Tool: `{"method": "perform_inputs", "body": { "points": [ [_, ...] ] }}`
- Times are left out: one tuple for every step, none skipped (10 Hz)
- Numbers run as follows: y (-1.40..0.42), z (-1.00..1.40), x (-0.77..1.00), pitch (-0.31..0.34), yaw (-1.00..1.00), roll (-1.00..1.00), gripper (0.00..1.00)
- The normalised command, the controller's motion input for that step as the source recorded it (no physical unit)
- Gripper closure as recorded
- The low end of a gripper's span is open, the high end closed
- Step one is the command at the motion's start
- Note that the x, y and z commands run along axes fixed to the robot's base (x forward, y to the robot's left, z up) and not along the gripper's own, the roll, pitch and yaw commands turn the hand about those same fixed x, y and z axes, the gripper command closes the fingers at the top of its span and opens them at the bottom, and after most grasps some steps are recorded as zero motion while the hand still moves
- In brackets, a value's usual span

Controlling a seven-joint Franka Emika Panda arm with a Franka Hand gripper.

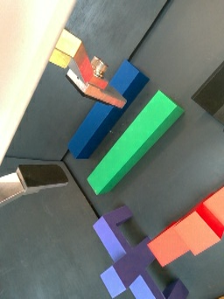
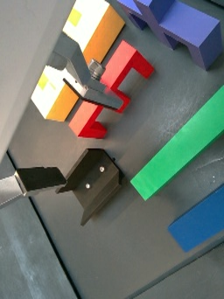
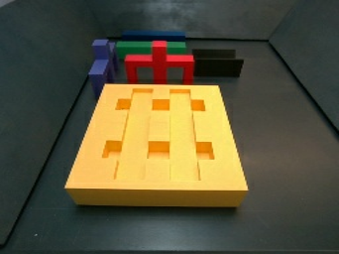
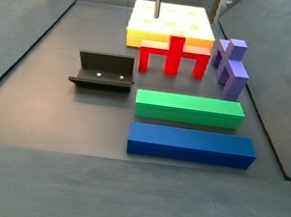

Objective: Pick up the green object. Move up. Move to above the board. Insert the green object.
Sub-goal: Pick up the green object.

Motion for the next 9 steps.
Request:
{"method": "perform_inputs", "body": {
  "points": [
    [0.0, 0.0, 0.0, -0.016, 0.0, 0.0, 0.0],
    [0.0, 0.0, 0.0, 0.007, 0.0, 0.01, 0.0],
    [0.04, 0.0, 0.0, 0.0, -0.08, -0.02, 0.0],
    [0.26, -0.1, 0.05, -0.054, -0.5, -0.11, 0.0],
    [0.34, -0.13, 0.07, -0.086, -0.56, -0.15, 0.0],
    [0.33, -0.06, 0.12, -0.077, -0.57, -0.15, 0.0],
    [0.3, 0.0, 0.15, -0.044, -0.6, -0.15, 0.0],
    [0.26, 0.0, 0.2, -0.006, -0.65, -0.13, 0.0],
    [0.22, 0.0, 0.25, 0.0, -0.7, -0.12, 0.0]
  ]
}}
